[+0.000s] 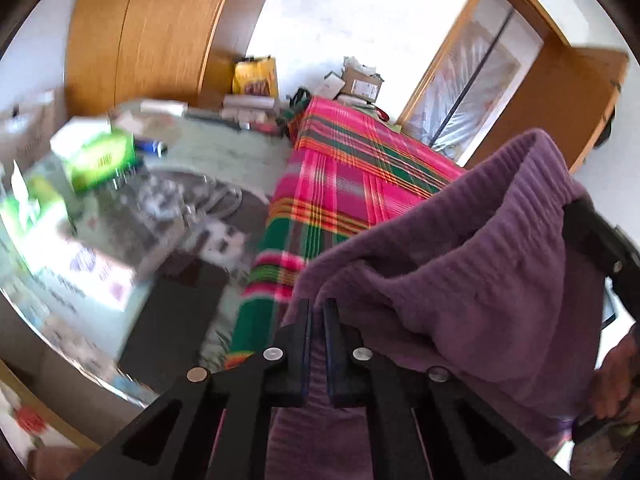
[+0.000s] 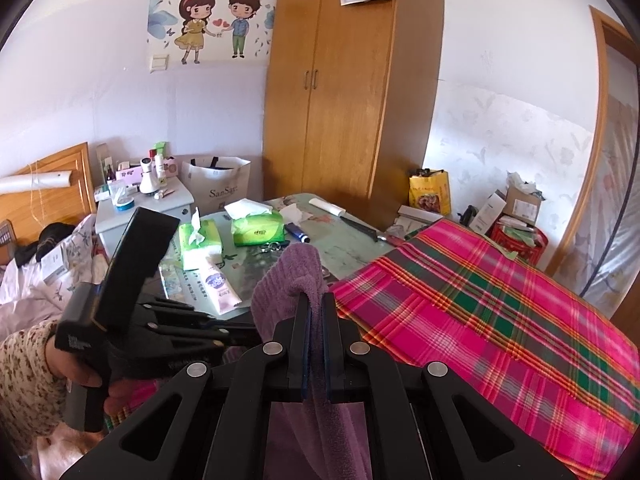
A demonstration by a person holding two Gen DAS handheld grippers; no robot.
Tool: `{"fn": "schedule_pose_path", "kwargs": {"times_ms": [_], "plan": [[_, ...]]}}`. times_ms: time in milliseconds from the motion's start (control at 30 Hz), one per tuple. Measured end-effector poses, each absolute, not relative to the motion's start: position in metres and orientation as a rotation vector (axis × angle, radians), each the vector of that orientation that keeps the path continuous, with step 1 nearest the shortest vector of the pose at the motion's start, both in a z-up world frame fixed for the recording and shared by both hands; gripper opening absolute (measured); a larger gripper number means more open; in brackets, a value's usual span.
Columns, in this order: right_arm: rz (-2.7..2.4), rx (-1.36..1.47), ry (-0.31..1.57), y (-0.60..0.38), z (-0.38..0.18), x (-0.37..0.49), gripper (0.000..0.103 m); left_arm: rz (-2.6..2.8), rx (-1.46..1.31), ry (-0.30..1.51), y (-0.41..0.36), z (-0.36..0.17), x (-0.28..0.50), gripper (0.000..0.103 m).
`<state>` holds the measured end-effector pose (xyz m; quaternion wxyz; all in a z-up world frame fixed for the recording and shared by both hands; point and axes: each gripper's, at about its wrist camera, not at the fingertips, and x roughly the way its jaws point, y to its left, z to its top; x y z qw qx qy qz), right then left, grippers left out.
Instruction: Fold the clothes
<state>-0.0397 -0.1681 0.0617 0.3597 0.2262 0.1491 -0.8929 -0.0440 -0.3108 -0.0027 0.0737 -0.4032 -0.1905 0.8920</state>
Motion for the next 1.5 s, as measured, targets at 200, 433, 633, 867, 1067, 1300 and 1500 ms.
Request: {"fn": "schedule_pose_path", "kwargs": {"times_ms": [200,433,633,867,1067,1300,1500], "plan": [[-2.299,0.59,0.389,-0.17,0.06,-0.041,0.005,2.645,-1.216,-0.606,-0.309,-0.004,-0.044,0.007],[-2.296,0.598,0.381,-0.17,0.058,-0.041,0.005,2.55,-1.319,-0.613,-0.309,-0.012,-0.053,0.03],[-2.291,0.593,0.372,-0.17,0.058,-0.039,0.005,2.557,-1.353,-0.575,-0.301,-0.012,-0.064,0.032],[-2.289,0.595,0.365,-0.169,0.057,-0.039,0.005,2.557,-1.368,-0.49,-0.295,-0.012,-0.061,0.009],[-2.299,0.592,0.352,-0.167,0.057,-0.039,0.005,2.669,-1.295,-0.538,-0.303,-0.006,-0.05,0.005],[-2.365,0.564,0.343,-0.161,0.059,-0.04,0.005,2.718,-1.317,-0.682,-0.317,-0.018,-0.048,0.006],[-2.406,0.566,0.305,-0.157,0.064,-0.046,0.005,2.741,-1.339,-0.73,-0.317,-0.019,-0.049,0.011]]}}
